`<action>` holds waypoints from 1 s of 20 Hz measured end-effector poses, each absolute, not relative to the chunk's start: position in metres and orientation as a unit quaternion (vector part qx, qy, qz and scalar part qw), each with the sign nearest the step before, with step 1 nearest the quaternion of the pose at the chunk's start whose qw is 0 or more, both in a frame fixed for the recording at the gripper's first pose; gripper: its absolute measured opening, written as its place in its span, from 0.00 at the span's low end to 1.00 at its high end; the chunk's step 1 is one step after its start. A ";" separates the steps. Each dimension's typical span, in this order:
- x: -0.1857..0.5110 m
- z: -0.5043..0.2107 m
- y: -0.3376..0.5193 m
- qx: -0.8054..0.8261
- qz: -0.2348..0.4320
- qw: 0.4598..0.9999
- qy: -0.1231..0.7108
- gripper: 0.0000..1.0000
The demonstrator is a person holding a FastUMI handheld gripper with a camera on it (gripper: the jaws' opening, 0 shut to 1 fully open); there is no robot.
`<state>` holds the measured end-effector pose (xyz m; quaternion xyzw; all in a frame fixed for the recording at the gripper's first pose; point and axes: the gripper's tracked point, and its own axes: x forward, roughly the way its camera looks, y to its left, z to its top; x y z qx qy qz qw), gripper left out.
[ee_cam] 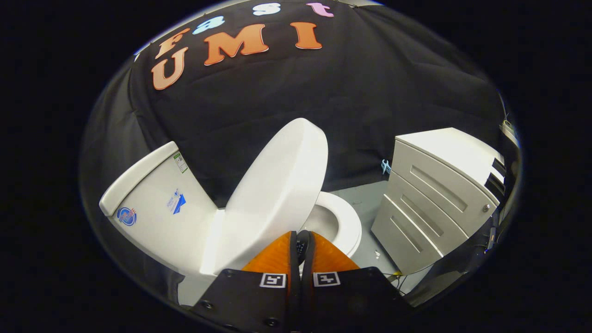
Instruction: Open the toilet lid.
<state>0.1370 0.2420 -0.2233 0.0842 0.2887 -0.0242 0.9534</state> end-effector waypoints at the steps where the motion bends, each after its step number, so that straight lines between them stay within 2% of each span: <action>1: 0.137 -0.218 0.246 0.076 -0.023 0.956 0.284 0.08; 20: 0.138 -0.142 0.346 -0.048 0.004 0.978 0.205 0.08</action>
